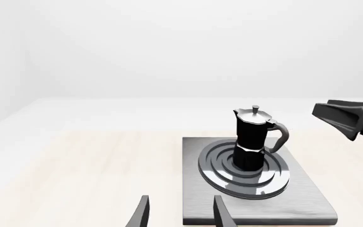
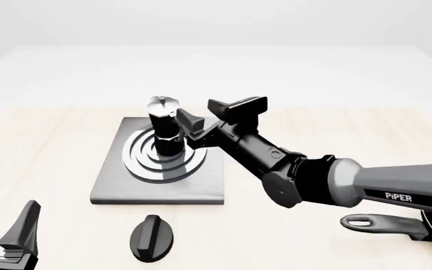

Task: Put the moka pot on the stove.

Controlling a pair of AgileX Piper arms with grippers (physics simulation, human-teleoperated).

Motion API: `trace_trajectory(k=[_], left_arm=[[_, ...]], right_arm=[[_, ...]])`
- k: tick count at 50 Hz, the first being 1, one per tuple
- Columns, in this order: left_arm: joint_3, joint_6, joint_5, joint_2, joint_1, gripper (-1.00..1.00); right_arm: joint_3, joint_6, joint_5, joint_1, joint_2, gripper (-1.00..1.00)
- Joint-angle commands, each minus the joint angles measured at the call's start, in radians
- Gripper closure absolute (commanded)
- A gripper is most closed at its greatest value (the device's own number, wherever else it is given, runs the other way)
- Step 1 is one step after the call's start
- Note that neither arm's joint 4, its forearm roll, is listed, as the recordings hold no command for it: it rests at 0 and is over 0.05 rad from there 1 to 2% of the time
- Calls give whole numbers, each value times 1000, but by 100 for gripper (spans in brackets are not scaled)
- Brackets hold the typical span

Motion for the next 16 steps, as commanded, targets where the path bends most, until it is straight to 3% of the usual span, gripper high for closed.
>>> trace_trajectory(k=[1, 16], left_arm=[[0, 0, 0, 0, 0, -100], [0, 0, 0, 0, 0, -100]], right_arm=[[72, -13, -5, -10, -98, -100], [141, -22, -5, -39, -200, -100]])
